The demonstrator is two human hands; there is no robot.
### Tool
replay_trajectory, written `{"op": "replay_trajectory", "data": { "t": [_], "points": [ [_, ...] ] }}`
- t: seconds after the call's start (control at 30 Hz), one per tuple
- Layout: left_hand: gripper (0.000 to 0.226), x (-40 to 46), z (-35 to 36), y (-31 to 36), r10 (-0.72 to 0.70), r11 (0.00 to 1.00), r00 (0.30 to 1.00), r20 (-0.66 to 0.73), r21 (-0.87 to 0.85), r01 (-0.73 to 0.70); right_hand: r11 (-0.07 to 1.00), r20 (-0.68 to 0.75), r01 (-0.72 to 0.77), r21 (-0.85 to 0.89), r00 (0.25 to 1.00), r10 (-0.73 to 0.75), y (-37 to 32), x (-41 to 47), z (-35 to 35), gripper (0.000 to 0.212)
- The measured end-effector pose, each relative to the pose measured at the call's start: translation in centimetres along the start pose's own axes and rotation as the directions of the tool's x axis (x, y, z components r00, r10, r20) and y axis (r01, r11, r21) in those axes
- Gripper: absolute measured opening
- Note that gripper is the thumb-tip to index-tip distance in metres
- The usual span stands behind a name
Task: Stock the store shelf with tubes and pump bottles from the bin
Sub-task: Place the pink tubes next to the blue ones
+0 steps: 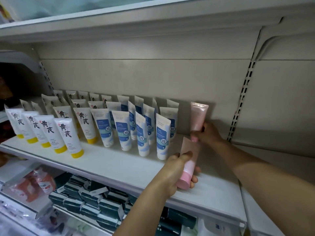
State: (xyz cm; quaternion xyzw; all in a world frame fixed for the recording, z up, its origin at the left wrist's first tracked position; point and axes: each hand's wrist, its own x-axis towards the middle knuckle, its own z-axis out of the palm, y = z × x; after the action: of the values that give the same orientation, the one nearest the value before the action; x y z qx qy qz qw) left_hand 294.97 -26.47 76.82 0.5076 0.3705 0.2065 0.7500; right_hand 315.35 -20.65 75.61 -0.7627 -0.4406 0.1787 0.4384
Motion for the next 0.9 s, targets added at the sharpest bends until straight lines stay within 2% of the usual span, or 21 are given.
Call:
{"op": "replay_trajectory", "data": {
  "t": [0.1,0.23,0.3,0.37,0.43,0.5,0.57,0.6,0.73,0.9],
  "points": [
    [0.038,0.1,0.3,0.0,-0.024,0.998,0.999,-0.029,-0.062,0.022,1.0,0.042,-0.018,-0.019,0.999,0.019,0.7,0.0,-0.5,0.045],
    [0.047,0.1,1.1,0.1,-0.039,0.983,0.997,-0.06,-0.181,0.027,0.992,-0.052,-0.013,-0.123,0.999,0.007,2.8,0.0,-1.2,0.021],
    [0.052,0.2,1.6,0.1,-0.034,0.98,0.997,-0.067,-0.2,0.02,0.999,-0.08,-0.031,-0.043,0.996,0.027,2.7,-1.4,-2.0,0.019],
    [0.057,0.2,2.4,0.0,-0.041,0.976,0.997,-0.07,-0.218,0.025,0.992,-0.054,-0.029,0.125,0.998,0.036,2.0,-3.3,-2.8,0.034],
    [0.063,0.2,3.1,0.0,-0.046,0.969,0.997,-0.06,-0.244,0.03,0.956,0.038,-0.09,0.28,0.996,0.083,0.8,-5.3,-3.7,0.042],
    [0.065,0.2,3.8,-0.1,-0.037,0.969,0.998,-0.053,-0.247,0.022,0.895,0.231,-0.19,0.403,0.968,0.102,0.1,-6.8,-4.5,0.061],
    [0.067,0.3,4.3,-0.3,-0.024,0.972,0.998,-0.049,-0.234,0.012,0.841,0.411,-0.26,0.475,0.91,0.049,0.0,-7.6,-5.0,0.082],
    [0.067,0.3,4.6,-0.4,-0.021,0.973,0.999,-0.045,-0.232,0.01,0.838,0.445,-0.257,0.482,0.896,0.018,-0.1,-7.9,-5.1,0.085],
    [0.071,0.6,5.2,-0.5,-0.021,0.967,1.0,-0.007,-0.254,0.018,0.851,0.369,-0.152,0.502,0.928,-0.052,-1.0,-8.7,-5.6,0.058],
    [0.067,0.9,5.4,-0.8,-0.055,0.942,0.998,-0.005,-0.331,0.05,0.869,0.17,-0.073,0.49,0.985,-0.013,-1.9,-8.0,-6.2,0.031]
  ]
}}
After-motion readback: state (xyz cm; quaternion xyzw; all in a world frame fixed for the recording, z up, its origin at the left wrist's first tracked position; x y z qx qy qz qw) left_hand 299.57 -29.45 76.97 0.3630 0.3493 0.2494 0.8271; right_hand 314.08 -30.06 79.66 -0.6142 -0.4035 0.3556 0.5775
